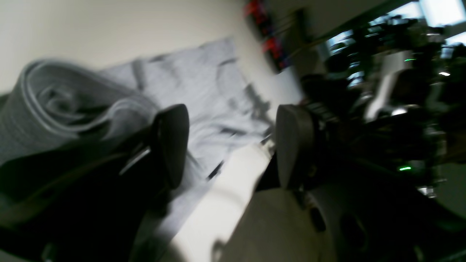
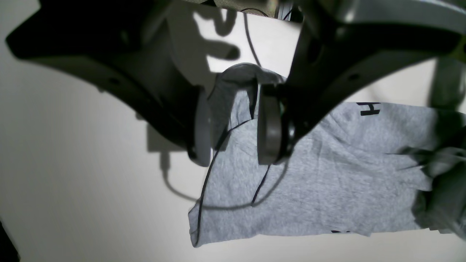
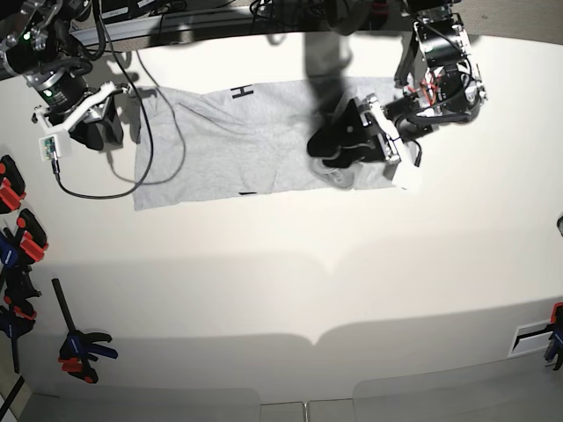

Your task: Fold the T-shirt properly

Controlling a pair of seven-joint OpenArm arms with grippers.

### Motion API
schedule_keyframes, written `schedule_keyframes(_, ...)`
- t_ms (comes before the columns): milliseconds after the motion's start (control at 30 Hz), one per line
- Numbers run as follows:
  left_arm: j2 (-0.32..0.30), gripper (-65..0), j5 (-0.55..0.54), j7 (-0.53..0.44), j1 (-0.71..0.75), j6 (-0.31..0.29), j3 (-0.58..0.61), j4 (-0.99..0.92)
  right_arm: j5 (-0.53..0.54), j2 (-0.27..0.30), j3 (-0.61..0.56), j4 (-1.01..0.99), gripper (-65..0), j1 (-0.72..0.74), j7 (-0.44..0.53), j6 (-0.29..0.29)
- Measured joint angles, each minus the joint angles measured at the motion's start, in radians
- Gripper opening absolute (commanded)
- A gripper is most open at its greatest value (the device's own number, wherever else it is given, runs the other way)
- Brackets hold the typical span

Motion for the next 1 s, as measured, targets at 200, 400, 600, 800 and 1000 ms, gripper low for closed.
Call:
schedule_keyframes(200, -0.003, -30.0, 0.062, 0.001, -0.003, -0.003, 0.000, 0.000, 0.000, 0.000, 0.000, 0.000, -44.0, 0.000, 0.000, 0.000)
schedule_keyframes(400, -0.003, -30.0, 0.189, -0.038, -0.002, -0.004, 0.000, 0.000, 0.000, 0.000, 0.000, 0.000, -44.0, 0.000, 0.000, 0.000)
schedule_keyframes(600, -0.006, -30.0, 0.195, -0.036, -0.002, -0.003, -0.001, 0.000, -0.054, 0.000, 0.000, 0.000, -31.0, 0.000, 0.000, 0.000)
schedule_keyframes(800, -0.006, -30.0, 0.195, -0.036, -0.002, -0.004, -0.001, 0.000, -0.061, 0.000, 0.000, 0.000, -20.1, 0.000, 0.061, 0.000)
schedule_keyframes(1000, -0.006, -30.0, 0.195, -0.032, -0.002, -0.003, -0.001, 0.000, -0.263, 0.000, 0.001, -0.032, -20.3, 0.032, 0.111, -0.179)
